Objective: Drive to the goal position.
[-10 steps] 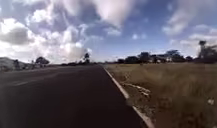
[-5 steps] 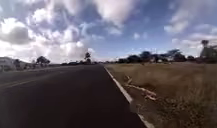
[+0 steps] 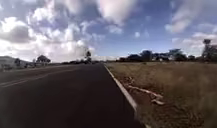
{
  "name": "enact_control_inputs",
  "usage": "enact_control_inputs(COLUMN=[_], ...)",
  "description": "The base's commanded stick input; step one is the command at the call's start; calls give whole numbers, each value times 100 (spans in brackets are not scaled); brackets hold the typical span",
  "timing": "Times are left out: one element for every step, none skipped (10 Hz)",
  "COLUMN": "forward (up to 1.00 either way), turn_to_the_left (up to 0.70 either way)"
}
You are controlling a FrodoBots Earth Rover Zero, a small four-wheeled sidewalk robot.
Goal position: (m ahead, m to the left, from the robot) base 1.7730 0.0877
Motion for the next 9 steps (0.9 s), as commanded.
enact_control_inputs(forward=[50, 50, 50, 50, 50, 50, 50, 50, 50], turn_to_the_left=[0, 0, 0, 0, 0, 0, 0, 0, 0])
